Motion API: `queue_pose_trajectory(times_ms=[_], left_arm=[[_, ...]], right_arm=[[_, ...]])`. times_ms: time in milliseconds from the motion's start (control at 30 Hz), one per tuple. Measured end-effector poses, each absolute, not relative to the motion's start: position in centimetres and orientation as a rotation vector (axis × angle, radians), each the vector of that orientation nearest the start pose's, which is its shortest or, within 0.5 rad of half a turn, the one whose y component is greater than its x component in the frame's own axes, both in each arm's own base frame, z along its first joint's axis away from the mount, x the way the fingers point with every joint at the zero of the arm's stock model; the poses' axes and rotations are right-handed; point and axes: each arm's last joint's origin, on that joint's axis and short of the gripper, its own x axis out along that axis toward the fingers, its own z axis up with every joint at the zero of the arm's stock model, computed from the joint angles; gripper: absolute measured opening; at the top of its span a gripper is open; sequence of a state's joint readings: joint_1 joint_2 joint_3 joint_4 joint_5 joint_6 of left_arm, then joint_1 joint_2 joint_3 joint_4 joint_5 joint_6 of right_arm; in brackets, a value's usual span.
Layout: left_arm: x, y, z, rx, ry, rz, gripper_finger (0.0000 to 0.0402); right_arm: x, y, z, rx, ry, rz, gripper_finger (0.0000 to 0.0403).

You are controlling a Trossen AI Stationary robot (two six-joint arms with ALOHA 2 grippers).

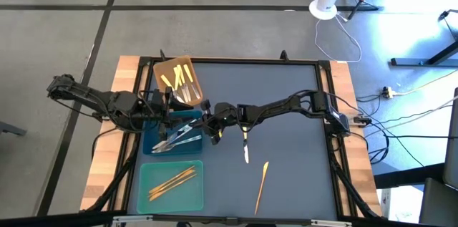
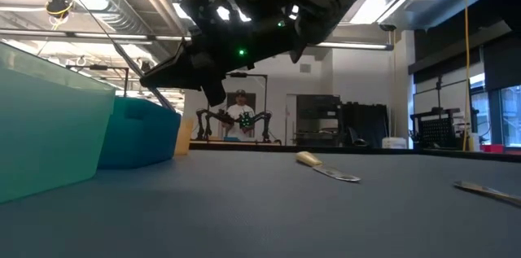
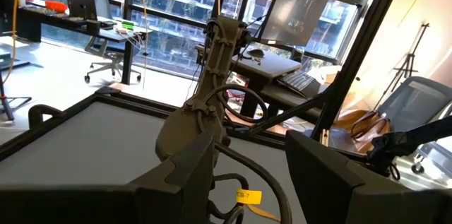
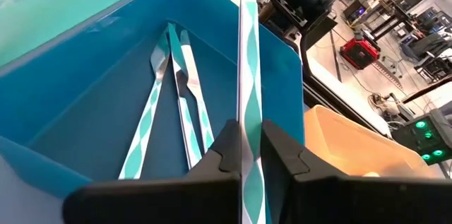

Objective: Sort silverware by color (type)
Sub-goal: Put the white-green knife into the blue bin, then put the yellow knife into the orange bin

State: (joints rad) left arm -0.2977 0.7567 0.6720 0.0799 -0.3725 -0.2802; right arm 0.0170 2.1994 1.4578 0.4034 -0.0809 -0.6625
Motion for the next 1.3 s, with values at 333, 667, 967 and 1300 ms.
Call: queue_pose_trajectory(times_ms=[333, 667, 967, 1300], left_arm=[[16.75, -4.04, 32.33, -0.278, -0.006, 0.075, 0.017], [16.75, -4.04, 32.33, -0.278, -0.006, 0.075, 0.017], [16.75, -4.04, 32.33, -0.278, -0.006, 0.075, 0.017], [16.75, -4.04, 32.33, -0.278, -0.006, 0.075, 0.017]], right_arm=[[48.74, 1.06, 16.37, -0.645, 0.294, 0.206, 0.0014], [48.74, 1.09, 16.36, -0.643, 0.292, 0.214, 0.0057], [48.74, 1.08, 16.36, -0.643, 0.292, 0.213, 0.0125], [48.74, 1.08, 16.37, -0.643, 0.292, 0.211, 0.0127]])
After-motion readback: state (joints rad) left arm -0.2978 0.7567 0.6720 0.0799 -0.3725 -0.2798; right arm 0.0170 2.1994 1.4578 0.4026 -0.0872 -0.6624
